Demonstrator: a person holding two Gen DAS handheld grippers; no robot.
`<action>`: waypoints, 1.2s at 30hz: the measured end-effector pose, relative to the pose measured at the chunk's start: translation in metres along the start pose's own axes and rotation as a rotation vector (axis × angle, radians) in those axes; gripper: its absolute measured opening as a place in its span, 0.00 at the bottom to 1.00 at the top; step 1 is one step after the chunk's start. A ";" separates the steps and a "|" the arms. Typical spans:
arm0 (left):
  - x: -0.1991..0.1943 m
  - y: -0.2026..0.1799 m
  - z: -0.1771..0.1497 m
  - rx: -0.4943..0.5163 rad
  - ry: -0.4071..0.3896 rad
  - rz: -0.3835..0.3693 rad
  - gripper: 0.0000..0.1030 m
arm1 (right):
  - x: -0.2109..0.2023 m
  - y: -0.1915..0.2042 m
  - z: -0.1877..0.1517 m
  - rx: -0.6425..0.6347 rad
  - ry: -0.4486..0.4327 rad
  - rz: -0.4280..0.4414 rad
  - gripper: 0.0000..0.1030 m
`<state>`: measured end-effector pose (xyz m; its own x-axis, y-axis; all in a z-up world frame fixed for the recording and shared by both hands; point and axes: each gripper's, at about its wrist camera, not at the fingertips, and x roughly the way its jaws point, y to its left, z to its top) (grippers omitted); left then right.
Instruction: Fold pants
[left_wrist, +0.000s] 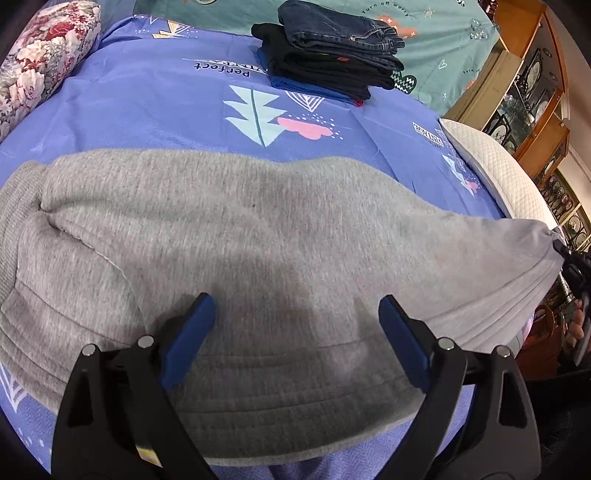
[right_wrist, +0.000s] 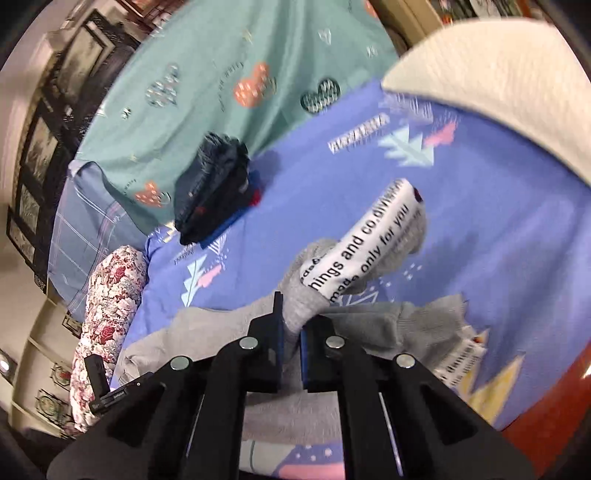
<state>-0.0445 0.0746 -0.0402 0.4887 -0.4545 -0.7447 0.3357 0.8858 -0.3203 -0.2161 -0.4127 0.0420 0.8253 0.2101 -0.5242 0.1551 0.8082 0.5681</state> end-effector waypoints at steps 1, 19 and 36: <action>0.000 0.000 -0.001 0.008 0.000 0.000 0.89 | -0.005 -0.005 -0.007 0.000 0.017 -0.025 0.07; -0.014 -0.016 -0.021 0.138 0.063 0.123 0.89 | -0.038 -0.005 0.023 0.011 -0.111 -0.279 0.78; -0.005 -0.013 0.018 0.032 0.082 0.101 0.93 | 0.348 0.200 -0.017 -0.102 0.822 0.321 0.79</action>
<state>-0.0369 0.0635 -0.0214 0.4540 -0.3531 -0.8180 0.3142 0.9226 -0.2239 0.0928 -0.1683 -0.0381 0.1641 0.7320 -0.6612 -0.0981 0.6791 0.7275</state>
